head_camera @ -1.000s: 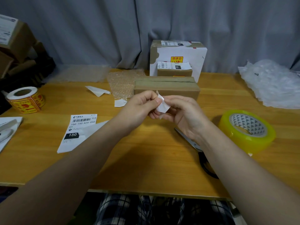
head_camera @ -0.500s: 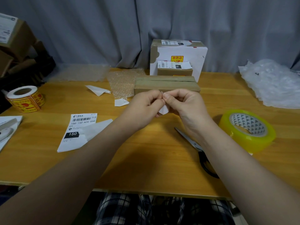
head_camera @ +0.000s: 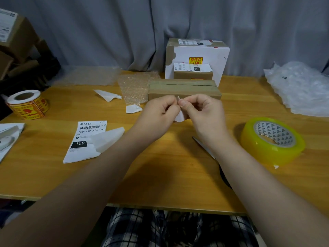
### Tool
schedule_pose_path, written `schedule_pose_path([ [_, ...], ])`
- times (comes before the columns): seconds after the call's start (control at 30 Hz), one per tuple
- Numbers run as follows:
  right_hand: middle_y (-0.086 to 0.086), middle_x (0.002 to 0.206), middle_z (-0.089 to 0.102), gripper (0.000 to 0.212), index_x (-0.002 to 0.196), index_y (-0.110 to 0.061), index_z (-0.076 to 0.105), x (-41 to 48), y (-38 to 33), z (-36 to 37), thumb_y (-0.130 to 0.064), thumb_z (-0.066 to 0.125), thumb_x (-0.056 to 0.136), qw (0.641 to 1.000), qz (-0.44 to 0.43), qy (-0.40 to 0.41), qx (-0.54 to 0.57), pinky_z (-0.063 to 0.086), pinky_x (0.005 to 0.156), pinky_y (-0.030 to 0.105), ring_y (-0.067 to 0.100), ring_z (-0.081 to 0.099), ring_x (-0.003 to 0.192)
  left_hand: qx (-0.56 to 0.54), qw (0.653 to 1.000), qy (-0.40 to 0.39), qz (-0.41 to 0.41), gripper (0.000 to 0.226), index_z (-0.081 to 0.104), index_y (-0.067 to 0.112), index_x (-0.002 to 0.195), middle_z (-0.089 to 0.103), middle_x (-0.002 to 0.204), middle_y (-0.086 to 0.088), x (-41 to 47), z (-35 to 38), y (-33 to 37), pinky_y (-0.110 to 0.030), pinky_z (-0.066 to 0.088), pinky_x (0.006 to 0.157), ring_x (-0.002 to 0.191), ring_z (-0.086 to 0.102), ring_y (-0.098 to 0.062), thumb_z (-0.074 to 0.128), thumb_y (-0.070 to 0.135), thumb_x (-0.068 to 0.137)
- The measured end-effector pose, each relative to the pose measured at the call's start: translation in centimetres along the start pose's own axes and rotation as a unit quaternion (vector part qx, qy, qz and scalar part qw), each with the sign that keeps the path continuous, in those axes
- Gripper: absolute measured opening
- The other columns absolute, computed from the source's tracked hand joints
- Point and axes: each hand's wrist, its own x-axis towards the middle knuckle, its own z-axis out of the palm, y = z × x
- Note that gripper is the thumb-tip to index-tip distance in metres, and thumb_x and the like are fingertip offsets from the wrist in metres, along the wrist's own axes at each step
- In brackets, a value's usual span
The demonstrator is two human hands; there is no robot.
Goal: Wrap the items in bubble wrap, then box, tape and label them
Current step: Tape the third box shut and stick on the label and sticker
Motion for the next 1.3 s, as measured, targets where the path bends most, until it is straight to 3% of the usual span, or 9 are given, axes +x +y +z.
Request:
schedule_pose_path([
  [0.13, 0.004, 0.075, 0.069, 0.007, 0.084, -0.007, 0.068, 0.0, -0.6, -0.4, -0.007, 0.062, 0.089, 0.989, 0.064, -0.033, 0.132, 0.057, 0.069, 0.029, 0.014, 0.067, 0.071, -0.081, 0.996, -0.012, -0.033, 0.028, 0.052, 0.011, 0.066, 0.051, 0.062, 0.000, 0.0, -0.1, 0.5, -0.026, 0.041, 0.057, 0.062, 0.047, -0.011, 0.048, 0.003, 0.092],
  [0.27, 0.012, 0.080, 0.068, 0.011, 0.089, -0.003, 0.066, -0.1, -0.7, -0.2, -0.010, 0.058, 0.092, 0.962, 0.141, -0.057, 0.225, 0.052, 0.086, 0.048, 0.028, 0.063, 0.080, -0.152, 0.986, -0.019, -0.061, 0.027, 0.049, 0.008, 0.068, 0.049, 0.063, 0.000, -0.2, -0.1, 0.6, -0.017, 0.041, 0.059, 0.062, 0.047, -0.007, 0.044, 0.003, 0.094],
  [0.47, -0.002, 0.076, 0.068, 0.008, 0.088, -0.010, 0.067, 0.0, -0.9, -0.5, -0.009, 0.060, 0.092, 0.997, 0.037, -0.047, 0.049, 0.054, 0.070, 0.028, 0.008, 0.064, 0.073, -0.086, 0.995, -0.019, -0.040, 0.023, 0.057, 0.004, 0.085, 0.062, 0.077, -0.015, 0.0, -0.2, 0.1, -0.034, 0.050, 0.064, 0.070, 0.059, -0.026, 0.054, 0.024, 0.095],
  [0.57, -0.004, 0.076, 0.066, 0.012, 0.083, -0.017, 0.065, 0.1, -1.2, -0.6, -0.010, 0.061, 0.091, 0.999, 0.013, -0.041, 0.013, 0.053, 0.069, 0.025, 0.005, 0.062, 0.073, -0.059, 0.998, -0.019, -0.017, 0.019, 0.059, 0.002, 0.089, 0.061, 0.076, -0.007, 0.1, -0.5, 0.3, -0.021, 0.048, 0.064, 0.069, 0.059, -0.010, 0.053, 0.019, 0.095],
  [0.7, -0.011, 0.060, 0.060, 0.016, 0.080, -0.009, 0.062, -0.1, -1.2, -0.1, -0.009, 0.056, 0.094, 0.985, 0.098, -0.035, 0.138, 0.048, 0.066, 0.027, 0.006, 0.056, 0.063, -0.115, 0.993, -0.011, -0.036, 0.017, 0.057, 0.010, 0.082, 0.057, 0.071, 0.005, 0.0, -0.3, 0.8, -0.013, 0.043, 0.062, 0.063, 0.054, 0.003, 0.048, 0.011, 0.097],
  [0.9, -0.002, 0.065, 0.066, 0.015, 0.085, -0.007, 0.066, -0.2, -1.3, 0.9, -0.009, 0.054, 0.094, 0.925, 0.214, 0.010, 0.313, 0.050, 0.064, 0.024, 0.008, 0.062, 0.062, -0.161, 0.984, 0.035, -0.073, 0.021, 0.053, 0.011, 0.081, 0.054, 0.069, 0.005, -0.3, 0.4, 1.2, -0.015, 0.044, 0.063, 0.061, 0.051, 0.002, 0.043, 0.012, 0.099],
  [1.03, 0.007, 0.082, 0.070, 0.030, 0.096, -0.001, 0.068, 0.0, -1.2, 0.4, -0.023, 0.048, 0.097, 0.906, 0.233, -0.008, 0.352, 0.055, 0.069, 0.026, 0.014, 0.066, 0.075, -0.092, 0.990, 0.061, -0.086, 0.021, 0.053, 0.010, 0.084, 0.053, 0.075, -0.005, -0.2, 0.5, 0.4, -0.043, 0.045, 0.068, 0.070, 0.049, -0.014, 0.043, 0.020, 0.100],
  [1.13, 0.007, 0.085, 0.073, 0.043, 0.096, -0.003, 0.071, -0.1, -1.1, 0.2, -0.042, 0.055, 0.090, 0.947, 0.205, -0.032, 0.244, 0.052, 0.065, 0.020, 0.012, 0.068, 0.077, -0.033, 0.994, 0.063, -0.085, 0.021, 0.053, 0.014, 0.084, 0.056, 0.077, -0.005, 0.0, 0.5, -0.4, -0.048, 0.047, 0.075, 0.073, 0.052, -0.021, 0.043, 0.024, 0.100],
  [1.3, 0.009, 0.082, 0.072, 0.011, 0.089, -0.004, 0.073, -0.2, -0.6, 0.9, -0.012, 0.066, 0.089, 0.983, 0.139, 0.015, 0.119, 0.054, 0.070, 0.024, 0.017, 0.068, 0.077, -0.070, 0.990, 0.080, -0.093, 0.030, 0.056, 0.014, 0.085, 0.062, 0.079, -0.003, -0.3, 1.3, -0.1, -0.038, 0.052, 0.074, 0.075, 0.060, -0.016, 0.040, 0.034, 0.100],
])
